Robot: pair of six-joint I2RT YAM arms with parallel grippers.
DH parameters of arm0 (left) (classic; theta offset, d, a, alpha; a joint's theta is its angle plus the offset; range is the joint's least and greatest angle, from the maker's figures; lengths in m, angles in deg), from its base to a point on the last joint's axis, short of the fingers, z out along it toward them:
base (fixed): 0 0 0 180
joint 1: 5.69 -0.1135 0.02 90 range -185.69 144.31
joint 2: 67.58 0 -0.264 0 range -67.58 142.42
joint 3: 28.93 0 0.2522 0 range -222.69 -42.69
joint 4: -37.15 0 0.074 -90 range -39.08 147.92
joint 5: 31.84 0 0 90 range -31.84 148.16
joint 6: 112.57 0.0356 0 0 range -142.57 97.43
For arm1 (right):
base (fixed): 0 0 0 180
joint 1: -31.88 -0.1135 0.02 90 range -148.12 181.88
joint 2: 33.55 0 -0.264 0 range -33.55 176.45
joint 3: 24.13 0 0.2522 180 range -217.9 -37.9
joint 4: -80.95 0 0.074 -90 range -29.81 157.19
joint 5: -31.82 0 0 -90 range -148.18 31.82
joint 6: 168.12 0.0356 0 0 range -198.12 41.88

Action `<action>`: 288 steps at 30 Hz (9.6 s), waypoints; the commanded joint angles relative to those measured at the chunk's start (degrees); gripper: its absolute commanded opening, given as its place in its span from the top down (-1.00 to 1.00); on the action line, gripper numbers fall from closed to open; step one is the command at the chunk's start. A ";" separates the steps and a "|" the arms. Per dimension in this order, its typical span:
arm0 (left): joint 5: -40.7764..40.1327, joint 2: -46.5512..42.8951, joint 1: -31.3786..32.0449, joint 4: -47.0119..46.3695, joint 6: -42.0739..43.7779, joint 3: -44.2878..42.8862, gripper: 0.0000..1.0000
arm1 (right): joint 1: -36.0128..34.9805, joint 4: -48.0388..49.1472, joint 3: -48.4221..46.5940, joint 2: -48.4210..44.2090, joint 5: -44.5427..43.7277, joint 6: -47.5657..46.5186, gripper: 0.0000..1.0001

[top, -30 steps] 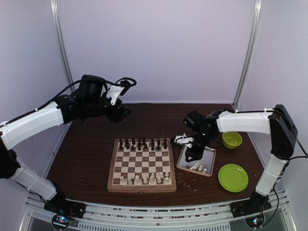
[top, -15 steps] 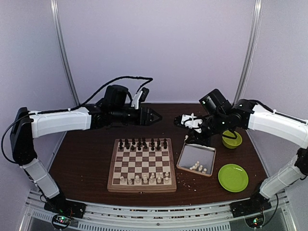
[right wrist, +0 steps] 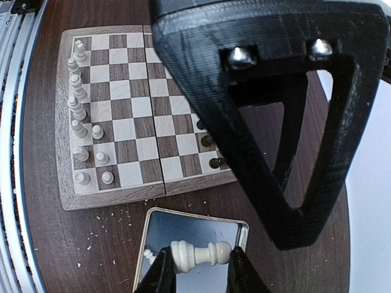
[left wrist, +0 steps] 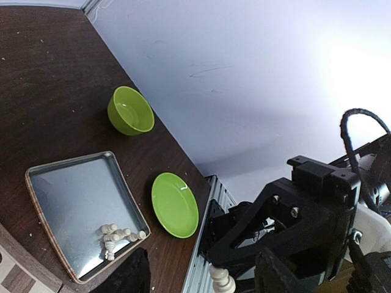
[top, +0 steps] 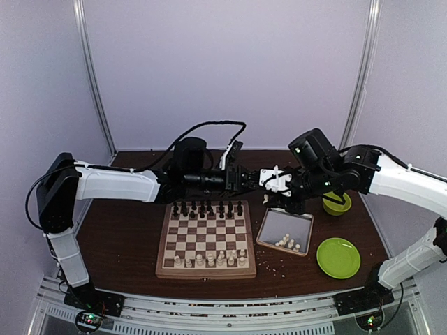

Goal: Set up the chess pieces on the board
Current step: Pass from the right arm to the left, then place the pawn on the chessboard, then pick up the pawn from the chessboard, then place the pawn on e2, then pick up the pawn from the storage box.

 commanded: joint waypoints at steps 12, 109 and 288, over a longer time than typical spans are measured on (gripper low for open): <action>3.90 1.28 0.74 -8.95 -3.94 1.70 0.04 | -0.54 2.94 -1.69 -0.48 -6.59 0.98 0.61; -40.49 -24.86 -2.51 -29.54 43.95 60.61 0.14 | 1.19 -5.44 4.59 2.18 4.45 5.31 -0.09; -31.40 -20.55 -3.91 37.53 59.44 -3.58 0.19 | 15.29 -6.04 0.46 23.55 -1.19 6.19 0.94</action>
